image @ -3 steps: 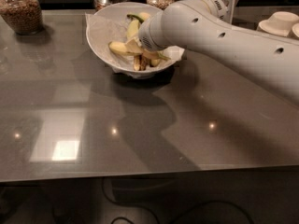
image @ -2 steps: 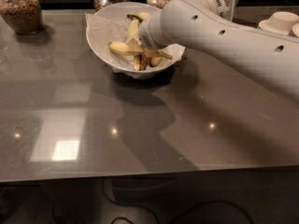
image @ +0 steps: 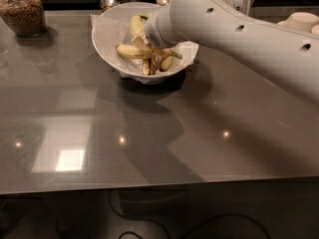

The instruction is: Pick banana from white bowl

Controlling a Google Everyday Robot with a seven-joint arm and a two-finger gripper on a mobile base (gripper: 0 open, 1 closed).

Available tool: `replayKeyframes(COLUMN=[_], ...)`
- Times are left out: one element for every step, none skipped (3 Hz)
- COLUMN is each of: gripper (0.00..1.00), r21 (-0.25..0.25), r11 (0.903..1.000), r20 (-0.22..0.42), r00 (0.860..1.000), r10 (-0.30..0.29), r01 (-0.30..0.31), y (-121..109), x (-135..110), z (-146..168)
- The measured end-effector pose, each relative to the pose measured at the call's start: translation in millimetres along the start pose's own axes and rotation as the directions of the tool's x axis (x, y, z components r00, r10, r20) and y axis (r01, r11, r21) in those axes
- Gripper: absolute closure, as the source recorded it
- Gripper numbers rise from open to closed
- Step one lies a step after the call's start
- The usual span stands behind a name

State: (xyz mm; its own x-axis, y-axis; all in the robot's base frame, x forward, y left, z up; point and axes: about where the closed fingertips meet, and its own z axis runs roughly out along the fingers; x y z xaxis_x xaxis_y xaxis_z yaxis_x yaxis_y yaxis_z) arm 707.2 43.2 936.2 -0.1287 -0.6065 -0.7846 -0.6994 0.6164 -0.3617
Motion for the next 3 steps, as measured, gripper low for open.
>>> replayKeyframes(gripper=[1.0,1.0,1.0], r21=[-0.026,-0.076,-0.144], r11=[0.9987,0.9916,0.9762], r20=[0.03,0.044,0.063], r00=[0.999,0.994,0.986], r10=[-0.043,-0.102,-0.155], r01=[0.044,0.105,0.162], y=[5,13,28], x=[-14,-22,-17], z=[-18,-45,-84])
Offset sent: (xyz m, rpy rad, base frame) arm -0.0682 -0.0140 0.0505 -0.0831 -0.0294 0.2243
